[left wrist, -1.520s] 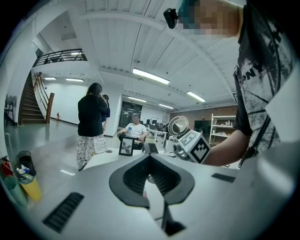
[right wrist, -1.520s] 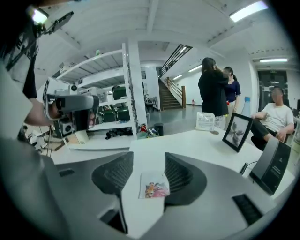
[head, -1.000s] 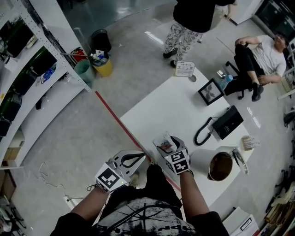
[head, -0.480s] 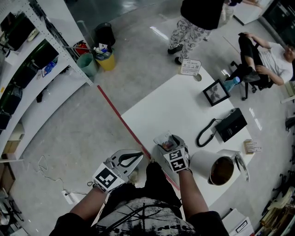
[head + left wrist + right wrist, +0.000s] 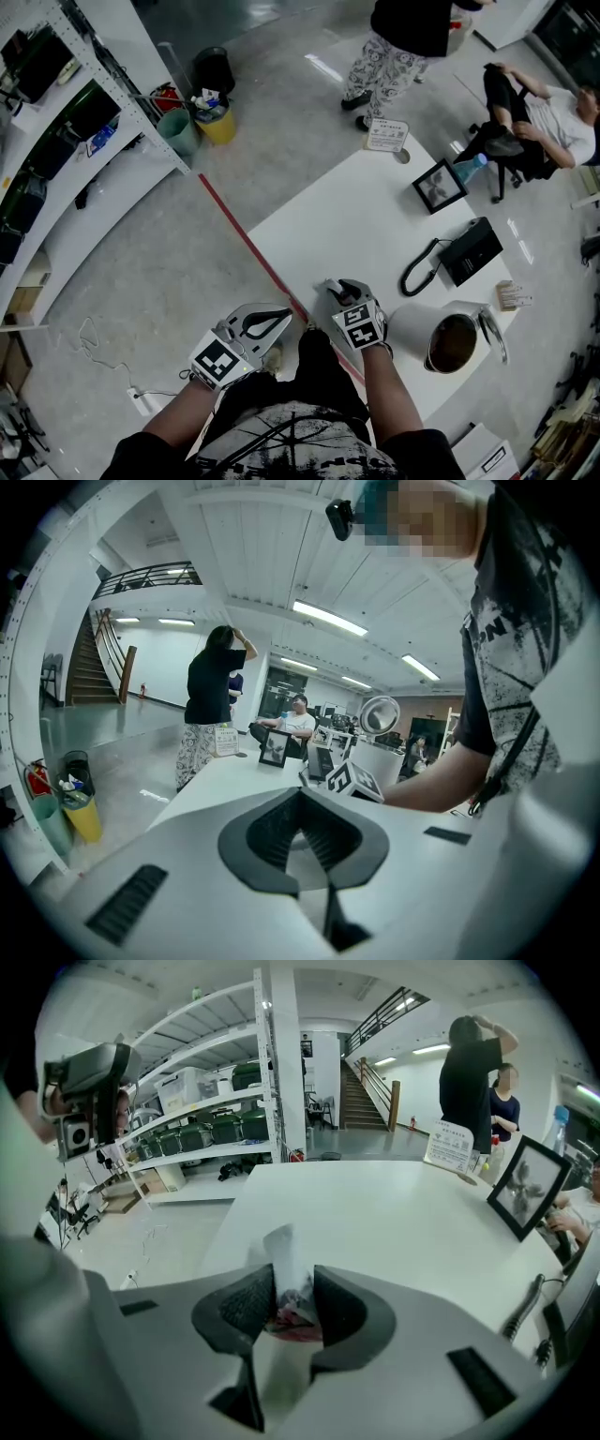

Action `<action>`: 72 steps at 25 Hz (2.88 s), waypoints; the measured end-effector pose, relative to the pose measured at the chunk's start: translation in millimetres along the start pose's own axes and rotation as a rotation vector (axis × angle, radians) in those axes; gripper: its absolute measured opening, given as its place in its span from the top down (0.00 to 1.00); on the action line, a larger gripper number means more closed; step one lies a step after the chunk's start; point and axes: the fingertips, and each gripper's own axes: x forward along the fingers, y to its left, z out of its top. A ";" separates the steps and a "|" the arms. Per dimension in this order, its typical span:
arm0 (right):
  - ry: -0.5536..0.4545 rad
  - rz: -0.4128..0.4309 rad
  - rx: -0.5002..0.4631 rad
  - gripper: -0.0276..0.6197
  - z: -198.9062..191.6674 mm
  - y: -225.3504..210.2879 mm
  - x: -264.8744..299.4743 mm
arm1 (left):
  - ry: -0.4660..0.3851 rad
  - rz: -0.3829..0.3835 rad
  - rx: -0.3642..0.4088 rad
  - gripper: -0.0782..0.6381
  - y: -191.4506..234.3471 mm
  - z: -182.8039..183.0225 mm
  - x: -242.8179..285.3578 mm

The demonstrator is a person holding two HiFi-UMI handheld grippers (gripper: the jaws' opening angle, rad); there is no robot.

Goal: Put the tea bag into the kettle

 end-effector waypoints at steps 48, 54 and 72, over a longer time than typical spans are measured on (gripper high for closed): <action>-0.593 -0.414 0.006 0.79 97.1 28.0 -245.5 | -0.170 -0.198 0.273 0.88 -71.2 77.4 -21.1; -0.596 -0.507 0.039 0.79 74.2 14.4 -279.1 | -0.166 -0.291 0.293 0.88 -94.3 81.3 2.7; -0.537 -0.756 0.211 0.79 -21.7 -34.5 -352.9 | -0.133 -0.605 0.352 0.88 -174.5 87.2 93.2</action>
